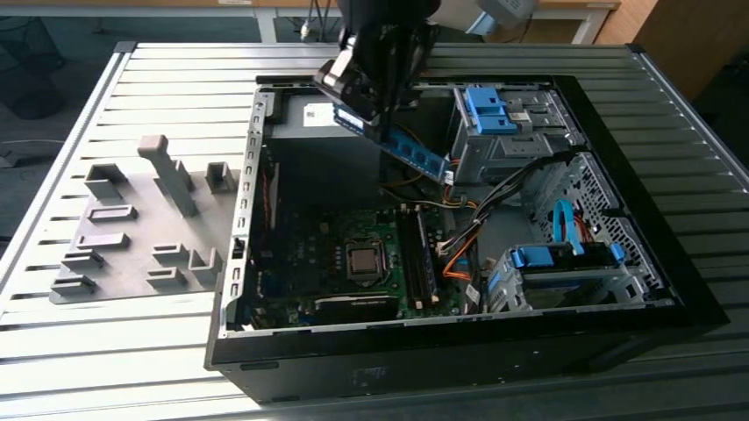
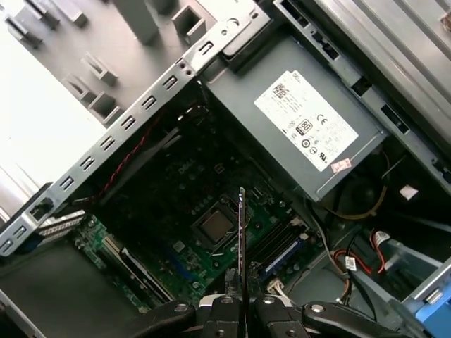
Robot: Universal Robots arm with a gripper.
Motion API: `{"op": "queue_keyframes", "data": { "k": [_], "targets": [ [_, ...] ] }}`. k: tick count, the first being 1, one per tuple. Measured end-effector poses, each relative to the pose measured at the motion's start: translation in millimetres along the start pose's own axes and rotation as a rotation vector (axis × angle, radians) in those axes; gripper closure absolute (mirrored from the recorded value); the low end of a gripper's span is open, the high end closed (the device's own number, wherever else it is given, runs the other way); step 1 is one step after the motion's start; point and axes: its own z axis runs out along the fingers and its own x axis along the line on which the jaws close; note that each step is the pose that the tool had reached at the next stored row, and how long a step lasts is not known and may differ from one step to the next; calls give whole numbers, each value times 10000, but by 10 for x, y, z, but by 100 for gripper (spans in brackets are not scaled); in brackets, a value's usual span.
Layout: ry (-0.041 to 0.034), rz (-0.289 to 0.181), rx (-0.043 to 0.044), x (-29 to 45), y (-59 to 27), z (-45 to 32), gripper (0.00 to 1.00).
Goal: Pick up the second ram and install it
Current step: 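Insert the second ram into the second slot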
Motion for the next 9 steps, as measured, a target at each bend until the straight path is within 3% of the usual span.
{"op": "queue_keyframes", "data": {
  "k": [9],
  "targets": [
    [37, 1530, 6, 0, 0, 22, 86]
  ]
}}
